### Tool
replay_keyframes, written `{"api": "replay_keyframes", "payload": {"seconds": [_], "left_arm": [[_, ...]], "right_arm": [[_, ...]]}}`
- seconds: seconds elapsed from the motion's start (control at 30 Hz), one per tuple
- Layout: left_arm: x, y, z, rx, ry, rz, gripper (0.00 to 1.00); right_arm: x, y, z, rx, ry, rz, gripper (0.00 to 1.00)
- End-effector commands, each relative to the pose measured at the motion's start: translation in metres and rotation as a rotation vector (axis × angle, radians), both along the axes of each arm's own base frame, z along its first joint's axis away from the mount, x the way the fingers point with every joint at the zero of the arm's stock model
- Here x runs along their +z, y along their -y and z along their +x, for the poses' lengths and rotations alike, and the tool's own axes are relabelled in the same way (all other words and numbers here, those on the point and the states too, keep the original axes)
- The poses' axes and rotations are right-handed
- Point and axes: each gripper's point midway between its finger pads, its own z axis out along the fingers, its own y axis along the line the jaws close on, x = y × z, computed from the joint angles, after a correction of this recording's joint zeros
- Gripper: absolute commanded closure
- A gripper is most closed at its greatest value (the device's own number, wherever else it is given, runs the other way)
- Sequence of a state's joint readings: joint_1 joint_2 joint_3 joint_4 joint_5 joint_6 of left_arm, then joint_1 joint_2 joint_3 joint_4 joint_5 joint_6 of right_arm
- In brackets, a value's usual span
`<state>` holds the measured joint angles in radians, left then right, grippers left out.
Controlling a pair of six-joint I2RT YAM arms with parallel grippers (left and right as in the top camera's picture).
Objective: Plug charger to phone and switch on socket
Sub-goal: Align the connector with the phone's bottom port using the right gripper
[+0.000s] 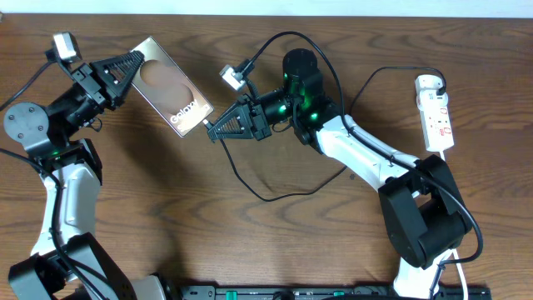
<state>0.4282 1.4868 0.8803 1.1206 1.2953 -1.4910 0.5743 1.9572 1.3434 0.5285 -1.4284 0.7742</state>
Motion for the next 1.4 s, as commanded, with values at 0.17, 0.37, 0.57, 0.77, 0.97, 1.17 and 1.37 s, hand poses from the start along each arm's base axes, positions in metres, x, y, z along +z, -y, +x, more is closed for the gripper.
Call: {"api": "replay_keyframes", "payload": {"seconds": [0.17,0.37,0.57,0.77,0.97,1.17,1.37], "left_arm": [[0.0050,-0.0019,0.0026,0.021,0.023,0.002,0.93],[0.0049,-0.0017,0.0026,0.021,0.022,0.001,0.93],[0.0050,-0.0017,0.0026,0.018,0.009,-0.011,0.93],[0.0050,-0.0017,0.0026,0.018,0.009,-0.011,0.93],[0.0049,-0.0017,0.0025,0.018,0.009,-0.011,0.93],[0.0050,0.0063,0.0025,0.000,0.019,-0.003,0.93],[0.0055,0.0076,0.0032,0.001,0.022,-0.004,0.93]], "right_arm": [[0.0006,-0.0054,-0.0029,0.008,-0.005,-0.002,0.99],[0.0005,-0.0062,-0.0022,0.002,-0.008,-0.004,0.99],[0.0004,-0.0065,-0.0016,-0.002,-0.008,-0.004,0.99],[0.0004,-0.0071,-0.0024,0.000,-0.008,-0.004,0.99],[0.0004,-0.0070,-0.0022,-0.001,-0.008,-0.004,0.99],[0.0004,-0.0070,-0.0022,-0.001,-0.008,-0.004,0.99],[0.0004,-0.0069,-0.0023,0.000,-0.008,-0.004,0.99]]}}
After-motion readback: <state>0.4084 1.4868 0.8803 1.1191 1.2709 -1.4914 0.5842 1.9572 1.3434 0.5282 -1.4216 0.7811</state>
